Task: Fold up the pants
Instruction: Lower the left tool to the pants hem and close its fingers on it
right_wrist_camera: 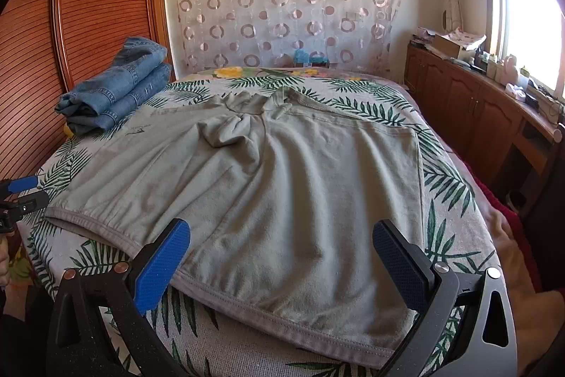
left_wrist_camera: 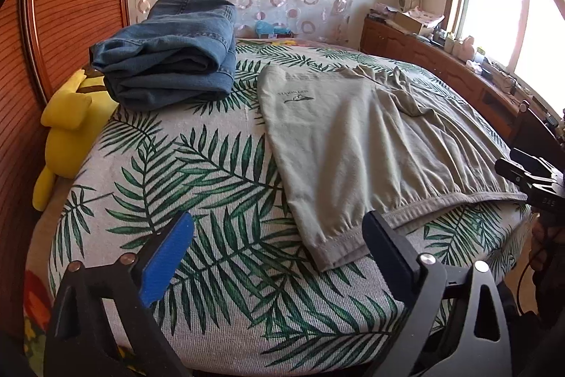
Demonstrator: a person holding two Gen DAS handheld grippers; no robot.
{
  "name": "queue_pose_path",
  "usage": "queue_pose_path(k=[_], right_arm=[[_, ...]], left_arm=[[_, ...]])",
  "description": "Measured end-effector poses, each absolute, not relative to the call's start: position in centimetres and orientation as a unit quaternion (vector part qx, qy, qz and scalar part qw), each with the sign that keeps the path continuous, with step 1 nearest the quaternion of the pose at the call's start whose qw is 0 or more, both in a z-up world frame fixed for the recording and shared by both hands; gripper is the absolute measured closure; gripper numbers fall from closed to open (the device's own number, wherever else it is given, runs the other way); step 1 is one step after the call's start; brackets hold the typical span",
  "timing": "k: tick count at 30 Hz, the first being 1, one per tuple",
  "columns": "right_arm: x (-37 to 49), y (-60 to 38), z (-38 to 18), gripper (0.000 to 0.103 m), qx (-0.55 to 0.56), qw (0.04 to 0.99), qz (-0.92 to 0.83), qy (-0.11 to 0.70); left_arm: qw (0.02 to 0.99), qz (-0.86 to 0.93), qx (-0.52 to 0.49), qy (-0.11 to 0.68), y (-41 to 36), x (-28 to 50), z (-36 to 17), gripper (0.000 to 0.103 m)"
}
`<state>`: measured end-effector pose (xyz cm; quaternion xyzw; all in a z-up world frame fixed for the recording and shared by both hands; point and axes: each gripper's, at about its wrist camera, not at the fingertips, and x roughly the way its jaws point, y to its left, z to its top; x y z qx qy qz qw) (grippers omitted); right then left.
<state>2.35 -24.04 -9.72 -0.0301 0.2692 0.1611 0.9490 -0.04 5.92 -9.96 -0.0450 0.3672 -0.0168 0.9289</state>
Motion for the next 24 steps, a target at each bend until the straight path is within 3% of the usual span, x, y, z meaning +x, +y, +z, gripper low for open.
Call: queue_pose_path(k=[8,18,24], right_arm=[[1.8,-25.2,-9.8,0.0,-0.032,0.946,0.162,0.277],[1.9,-26.3,-10.2,0.0,-0.028,0.943,0.163,0.287],[1.6,-26.9,-10.3,0.0,-0.027,0.942,0.163,0.291]], left_arm=[[0.926,-0.047,-0.038,0.373,4.9,-0.5,-9.8,0.036],[0.921,-0.05,-0.041,0.383,4.9,-0.6,-10.7,0.055],[0.921,-0.06,-0.034,0.383,4.2,-0.4,-10.6,0.072]])
